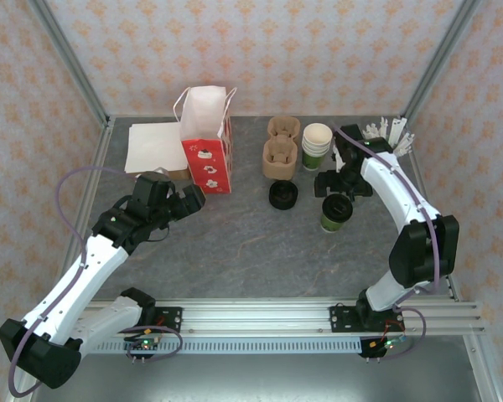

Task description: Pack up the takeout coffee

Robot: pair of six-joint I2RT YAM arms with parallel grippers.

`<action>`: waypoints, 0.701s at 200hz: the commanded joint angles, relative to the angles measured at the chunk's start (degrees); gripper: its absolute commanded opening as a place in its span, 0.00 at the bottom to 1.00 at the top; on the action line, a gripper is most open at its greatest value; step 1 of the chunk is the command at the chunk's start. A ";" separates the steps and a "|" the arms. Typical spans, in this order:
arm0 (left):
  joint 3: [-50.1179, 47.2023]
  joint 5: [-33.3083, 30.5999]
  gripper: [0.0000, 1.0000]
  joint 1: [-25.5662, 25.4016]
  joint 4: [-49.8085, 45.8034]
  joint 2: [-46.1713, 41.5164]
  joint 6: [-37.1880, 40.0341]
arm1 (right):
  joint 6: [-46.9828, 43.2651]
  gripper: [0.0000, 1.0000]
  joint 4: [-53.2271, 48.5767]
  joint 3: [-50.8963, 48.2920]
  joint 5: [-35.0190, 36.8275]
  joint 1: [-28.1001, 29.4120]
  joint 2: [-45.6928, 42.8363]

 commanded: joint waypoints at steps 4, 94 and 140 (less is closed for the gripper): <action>3.88 -1.52 1.00 0.43 -2.73 -0.31 2.77 | 0.13 0.99 -2.46 1.78 1.72 -0.23 -2.65; 26.27 -4.70 1.00 3.12 -11.97 8.87 12.73 | 5.79 1.00 7.78 -2.12 1.28 -0.26 -22.11; 37.16 -1.69 1.00 8.82 -13.70 17.83 15.84 | 8.21 0.99 14.45 -8.22 4.32 -0.23 -31.95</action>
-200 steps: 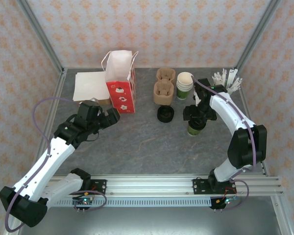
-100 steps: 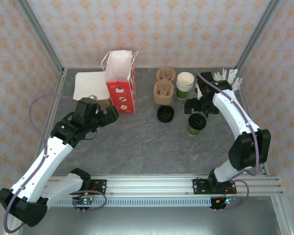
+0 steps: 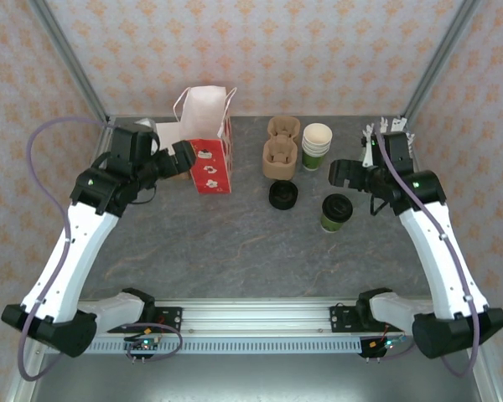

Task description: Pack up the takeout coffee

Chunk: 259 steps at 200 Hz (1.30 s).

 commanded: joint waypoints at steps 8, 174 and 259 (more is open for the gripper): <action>7.53 1.23 1.00 3.44 -3.25 5.73 4.35 | 3.36 0.99 6.12 -4.49 3.50 -0.24 -5.37; 51.21 -4.24 0.72 7.79 -17.58 50.53 11.01 | 4.54 0.99 5.89 -9.25 7.17 -0.22 -8.53; 53.30 -3.30 0.29 7.83 -17.08 52.94 10.54 | 5.23 0.99 6.96 -10.51 6.71 -0.23 -8.44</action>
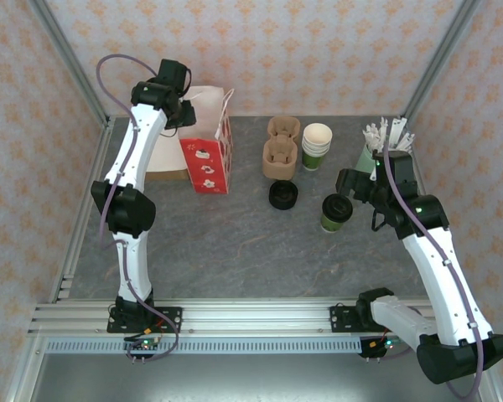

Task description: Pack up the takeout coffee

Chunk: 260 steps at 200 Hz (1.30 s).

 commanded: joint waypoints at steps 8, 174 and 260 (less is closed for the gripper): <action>1.88 -0.52 0.24 0.28 -1.33 -0.97 -0.19 | 0.85 0.99 1.69 -0.98 1.21 -0.24 -0.60; -33.78 -1.99 0.01 -8.29 6.64 -34.62 -5.19 | 3.01 0.99 3.29 -2.42 -1.46 -0.22 -0.26; -54.81 2.61 0.01 -14.62 12.80 -53.04 -18.14 | 4.28 0.99 4.19 -2.93 -3.46 -0.22 0.76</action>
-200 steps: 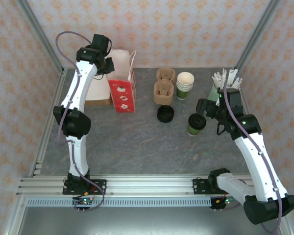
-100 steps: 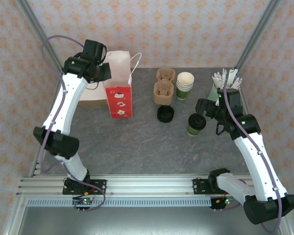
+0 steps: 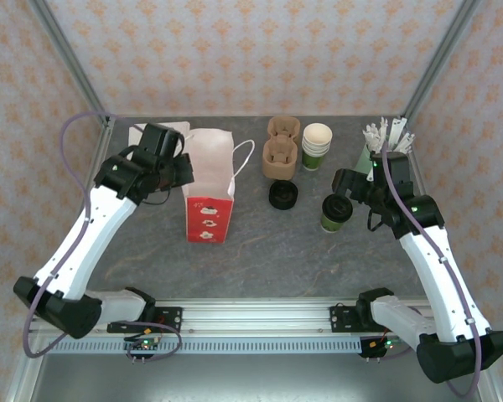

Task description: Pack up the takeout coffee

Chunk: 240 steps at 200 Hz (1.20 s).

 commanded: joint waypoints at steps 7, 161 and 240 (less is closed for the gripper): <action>-3.18 1.19 0.01 -1.23 4.11 -4.35 -6.59 | 1.24 0.99 1.70 -0.65 -0.78 -0.21 0.52; -12.38 2.63 0.37 -4.28 10.10 -5.40 -8.90 | 0.94 0.99 2.00 -1.10 -1.71 -0.24 2.16; -11.49 4.73 0.71 -4.31 9.07 -7.03 -7.19 | 0.43 0.99 2.15 -0.92 -2.03 -0.25 2.96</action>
